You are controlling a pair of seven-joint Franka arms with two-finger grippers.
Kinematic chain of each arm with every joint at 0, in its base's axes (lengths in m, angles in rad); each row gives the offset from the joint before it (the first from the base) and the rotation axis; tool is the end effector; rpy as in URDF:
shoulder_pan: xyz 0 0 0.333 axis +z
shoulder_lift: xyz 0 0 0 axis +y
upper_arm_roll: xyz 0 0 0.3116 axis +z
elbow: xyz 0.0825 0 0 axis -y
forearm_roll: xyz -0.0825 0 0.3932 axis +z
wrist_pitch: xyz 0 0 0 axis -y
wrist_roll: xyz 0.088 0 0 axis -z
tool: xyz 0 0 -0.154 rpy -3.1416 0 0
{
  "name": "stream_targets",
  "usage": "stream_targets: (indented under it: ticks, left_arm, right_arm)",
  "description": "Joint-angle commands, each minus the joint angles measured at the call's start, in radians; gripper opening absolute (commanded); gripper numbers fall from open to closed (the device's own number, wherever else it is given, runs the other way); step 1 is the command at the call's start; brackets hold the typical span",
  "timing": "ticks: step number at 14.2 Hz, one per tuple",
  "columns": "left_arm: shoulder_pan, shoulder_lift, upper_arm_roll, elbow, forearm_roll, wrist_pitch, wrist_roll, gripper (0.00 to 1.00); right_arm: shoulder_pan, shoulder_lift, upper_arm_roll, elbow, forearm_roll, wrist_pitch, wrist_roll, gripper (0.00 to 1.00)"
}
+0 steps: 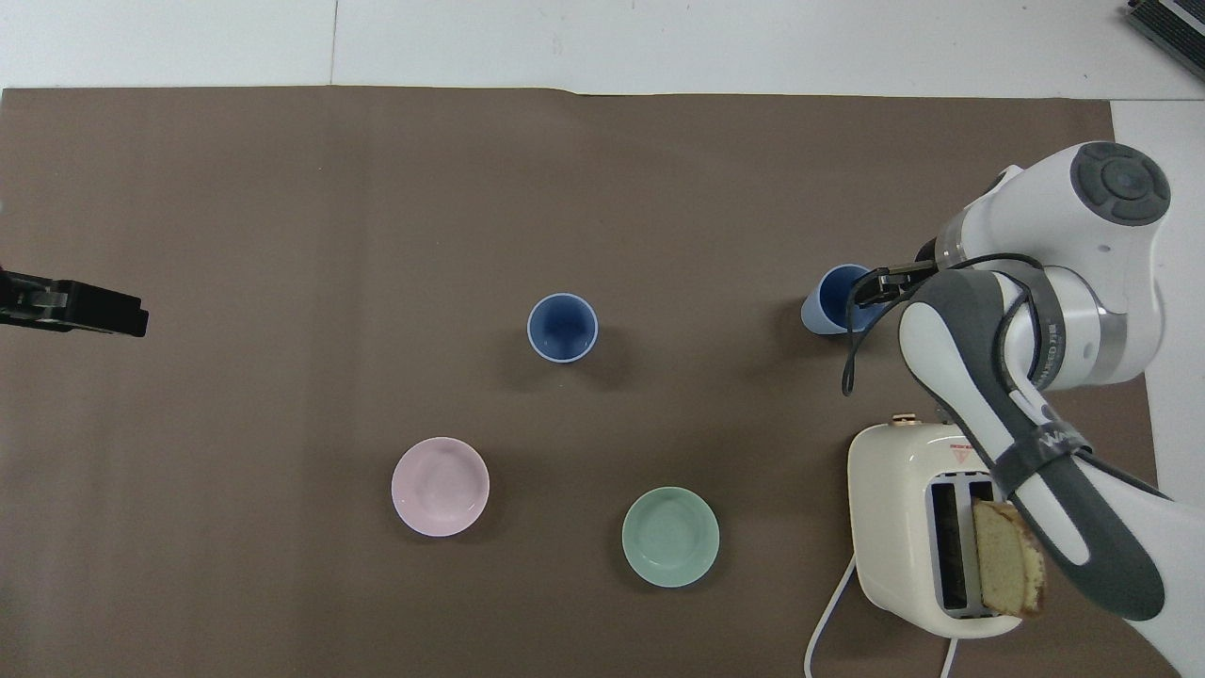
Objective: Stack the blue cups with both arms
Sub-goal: 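Grasp the other blue cup with the right gripper while the left gripper retracts, then lift the blue cup with the right gripper over the placed cup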
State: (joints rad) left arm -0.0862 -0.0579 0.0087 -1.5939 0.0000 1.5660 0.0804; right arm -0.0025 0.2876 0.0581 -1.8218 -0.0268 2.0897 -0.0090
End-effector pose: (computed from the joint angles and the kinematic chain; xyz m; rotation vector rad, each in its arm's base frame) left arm 0.5454 -0.0422 0.5937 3.1310 -0.2477 0.0471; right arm 0.6315 0.0314 0.3221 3.1321 0.1189 -0.0297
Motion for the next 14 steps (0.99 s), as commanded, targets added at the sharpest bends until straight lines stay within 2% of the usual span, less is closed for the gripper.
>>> stream_targets:
  ticks: [1, 2, 4, 6, 12, 14]
  left_arm:
    - [0.006, -0.013, -0.006, -0.006, -0.008, -0.021, 0.007, 1.0]
    - [0.006, -0.025, -0.006, -0.026, -0.008, -0.021, 0.01, 1.0]
    - [0.008, -0.025, -0.006, -0.026, -0.011, -0.018, 0.007, 1.0]
    - [0.01, -0.028, -0.004, -0.029, -0.012, -0.018, 0.003, 1.0]
    - [0.011, -0.026, -0.001, 0.006, -0.04, -0.008, -0.041, 1.0]
    - [0.013, -0.034, -0.001, 0.002, -0.037, -0.018, -0.034, 1.0]
  right_arm:
    - [-0.002, 0.03, 0.005, -0.008, 0.004, 0.042, -0.026, 1.0]
    - [-0.002, 0.039, 0.005, -0.008, 0.004, 0.044, -0.028, 1.0]
    - [-0.002, 0.041, 0.005, -0.008, 0.004, 0.041, -0.02, 0.35]
    - [-0.002, 0.041, 0.006, -0.007, 0.004, 0.032, -0.02, 0.01]
    - [0.015, 0.039, 0.006, 0.009, 0.005, 0.015, -0.011, 0.0]
    - [0.018, 0.033, 0.008, 0.074, 0.022, -0.067, 0.007, 0.0]
